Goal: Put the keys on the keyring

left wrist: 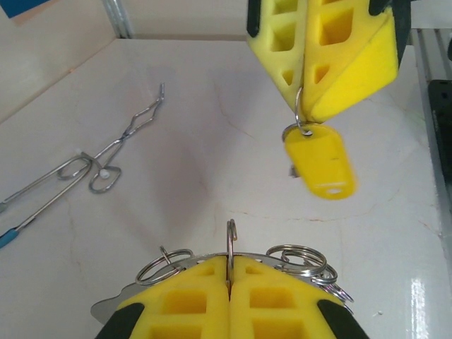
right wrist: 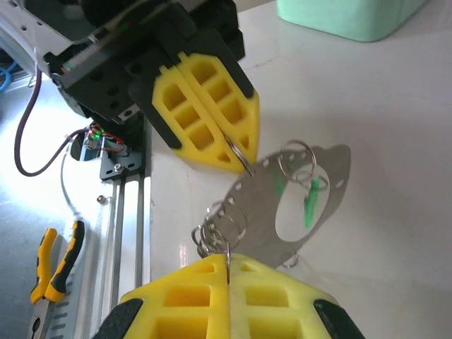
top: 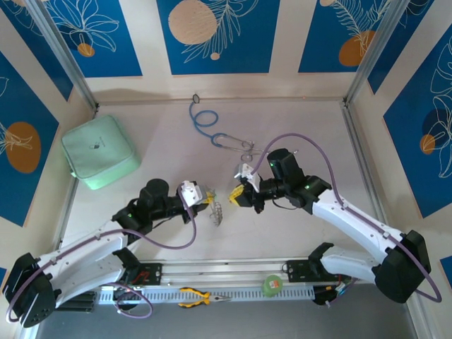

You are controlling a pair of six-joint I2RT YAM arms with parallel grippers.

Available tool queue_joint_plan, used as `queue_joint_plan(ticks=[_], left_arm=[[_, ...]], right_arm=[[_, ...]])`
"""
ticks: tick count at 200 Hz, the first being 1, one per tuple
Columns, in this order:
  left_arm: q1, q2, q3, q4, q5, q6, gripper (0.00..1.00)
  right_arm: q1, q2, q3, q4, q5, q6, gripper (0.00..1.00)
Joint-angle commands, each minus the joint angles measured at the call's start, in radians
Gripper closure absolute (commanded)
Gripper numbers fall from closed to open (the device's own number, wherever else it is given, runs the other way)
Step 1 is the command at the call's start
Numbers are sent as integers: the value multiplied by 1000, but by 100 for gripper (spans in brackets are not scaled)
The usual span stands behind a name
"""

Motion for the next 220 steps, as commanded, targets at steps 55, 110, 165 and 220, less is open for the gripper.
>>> queue_joint_plan(ticks=[55,110,165,220], left_arm=[[-10,16,33,21,85,-12,100],[-11,16,36,18,84,-17,100],[-12,14,37,17,83,-15,100],[-12,14,38,12,85,-14,100]], right_arm=[[77,123,137,-90,22,-102,100],[113,171,178,-106,52,-130,100],[120,196,193,-89,73,-119,100],[119,203,195,-70,70,-103,100]])
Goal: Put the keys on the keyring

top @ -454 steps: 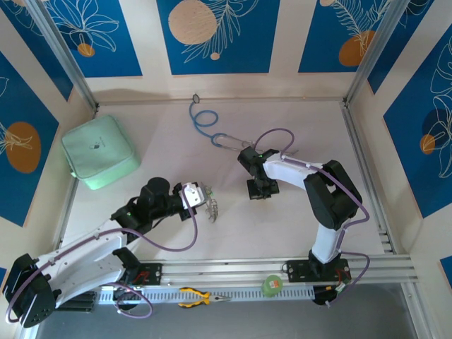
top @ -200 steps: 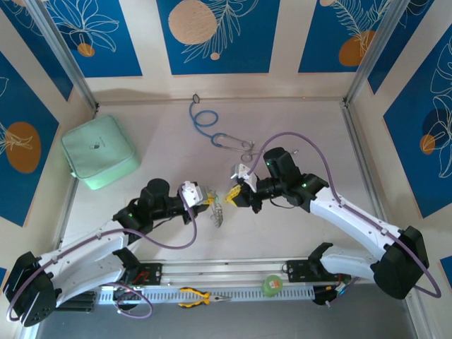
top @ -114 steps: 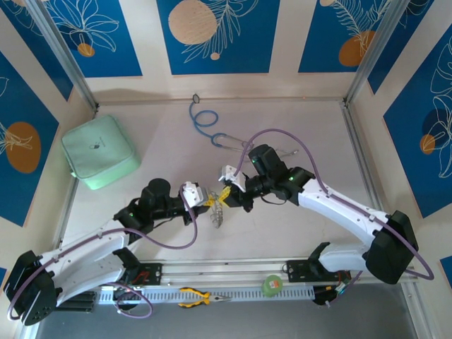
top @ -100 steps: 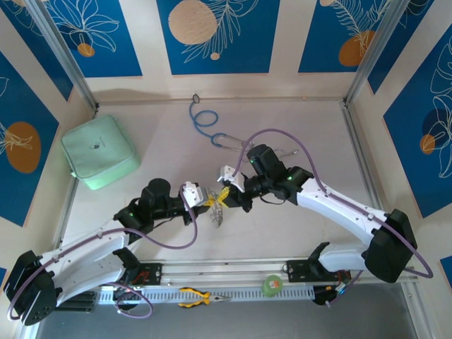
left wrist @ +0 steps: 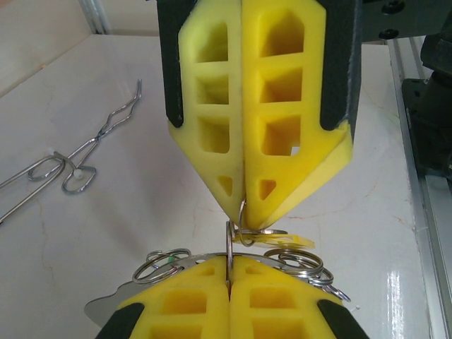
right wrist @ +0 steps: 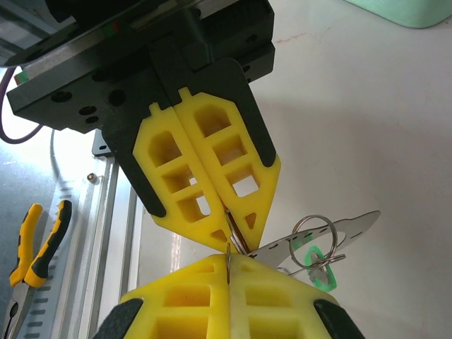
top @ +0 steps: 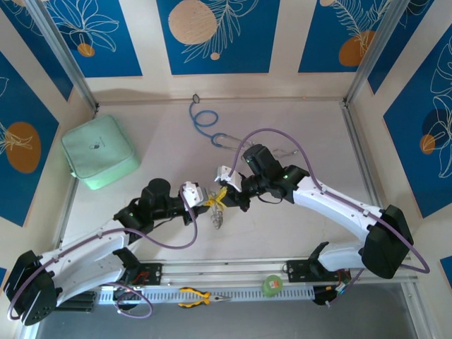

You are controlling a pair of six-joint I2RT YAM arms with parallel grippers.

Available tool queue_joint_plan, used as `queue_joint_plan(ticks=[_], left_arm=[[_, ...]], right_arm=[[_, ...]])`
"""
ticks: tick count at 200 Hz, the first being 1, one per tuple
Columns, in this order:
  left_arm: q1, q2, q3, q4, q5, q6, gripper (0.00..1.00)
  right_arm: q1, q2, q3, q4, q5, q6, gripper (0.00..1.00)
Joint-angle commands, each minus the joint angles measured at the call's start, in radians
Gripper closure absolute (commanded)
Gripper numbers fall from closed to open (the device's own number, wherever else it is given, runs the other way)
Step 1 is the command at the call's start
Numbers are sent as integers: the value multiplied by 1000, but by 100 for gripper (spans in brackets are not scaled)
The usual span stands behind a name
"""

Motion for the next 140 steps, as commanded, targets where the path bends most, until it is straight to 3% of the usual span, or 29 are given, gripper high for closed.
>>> queue_joint_plan(ticks=[1,73,140], left_arm=[[-11,-3,37,16,37,-6,100],[-10,-2,39,18,40,-8,100],[-11,-12,34,24,16,5,100]], right_arm=[[5,7,32,12,-13,6,100],[5,5,23,40,-36,17,100],[-2,36,48,10,70,72,100]])
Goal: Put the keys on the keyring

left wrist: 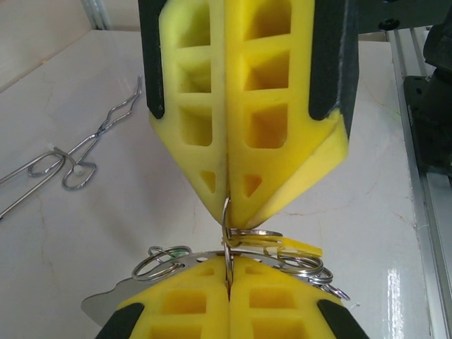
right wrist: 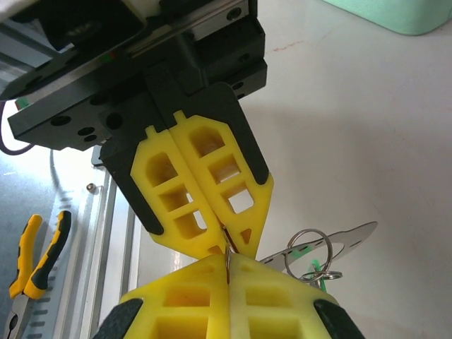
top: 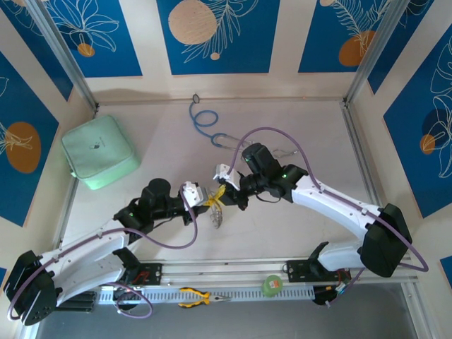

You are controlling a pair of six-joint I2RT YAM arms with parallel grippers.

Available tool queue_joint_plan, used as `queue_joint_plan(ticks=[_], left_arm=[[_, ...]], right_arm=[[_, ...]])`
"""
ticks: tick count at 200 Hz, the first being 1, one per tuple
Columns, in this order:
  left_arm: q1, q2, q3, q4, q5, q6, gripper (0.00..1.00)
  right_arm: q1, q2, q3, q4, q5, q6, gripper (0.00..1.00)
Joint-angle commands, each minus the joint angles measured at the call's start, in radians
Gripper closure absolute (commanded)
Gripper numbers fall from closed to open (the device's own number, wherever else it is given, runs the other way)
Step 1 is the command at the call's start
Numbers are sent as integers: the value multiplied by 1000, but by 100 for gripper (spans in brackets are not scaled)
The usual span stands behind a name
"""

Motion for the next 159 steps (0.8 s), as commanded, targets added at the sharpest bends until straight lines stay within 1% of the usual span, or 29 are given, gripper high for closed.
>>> queue_joint_plan(ticks=[1,57,80,115,159], left_arm=[[-11,-12,34,32,25,5,100],[-16,-34,21,48,-43,48,100],[-18,-40,20,51,-54,56,100],[-23,-42,18,61,-67,66,100],[-41,-43,13,71,-148,113,100]], right_arm=[[-2,20,35,-13,66,39,100],[-15,23,41,-27,161,84,100],[-18,23,45,-29,191,99,100],[-25,32,53,-33,172,124,100],[-31,37,54,-26,112,161,100]])
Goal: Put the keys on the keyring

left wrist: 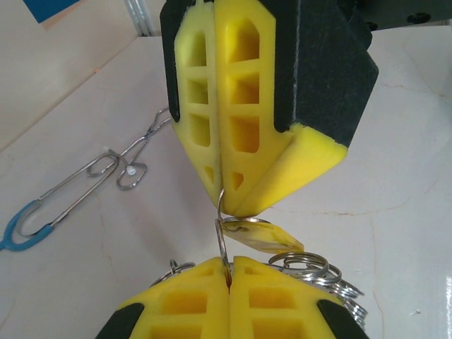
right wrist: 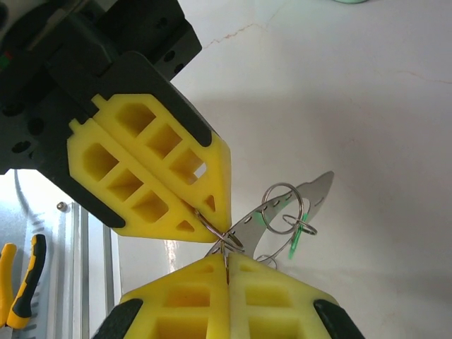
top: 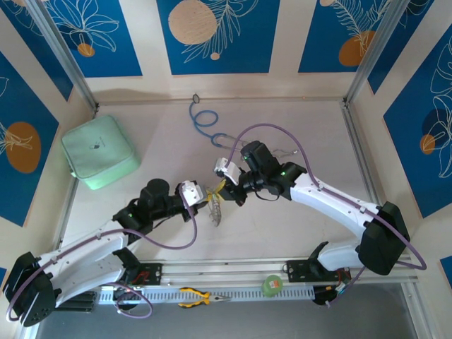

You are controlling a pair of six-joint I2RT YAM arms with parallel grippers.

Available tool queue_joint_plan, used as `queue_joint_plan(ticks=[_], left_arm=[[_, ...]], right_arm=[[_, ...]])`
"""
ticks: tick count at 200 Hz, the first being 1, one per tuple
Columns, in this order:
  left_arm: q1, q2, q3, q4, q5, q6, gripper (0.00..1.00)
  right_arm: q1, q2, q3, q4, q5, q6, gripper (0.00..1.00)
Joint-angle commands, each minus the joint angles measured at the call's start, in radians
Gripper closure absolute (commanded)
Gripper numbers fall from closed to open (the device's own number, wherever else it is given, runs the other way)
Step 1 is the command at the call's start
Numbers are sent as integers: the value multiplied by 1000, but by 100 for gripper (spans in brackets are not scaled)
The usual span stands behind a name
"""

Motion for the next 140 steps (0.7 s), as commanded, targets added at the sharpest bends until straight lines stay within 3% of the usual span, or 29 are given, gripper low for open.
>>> queue_joint_plan(ticks=[1,62,140], left_arm=[[-31,-28,12,54,-23,47,100],[-52,-44,-22,115,-121,85,100],[-65,-66,-48,145,-137,130,100]], right_arm=[[-21,16,25,-11,3,37,100],[-34,16,26,-3,-76,66,100],[-50,6,28,-19,-101,79,100]])
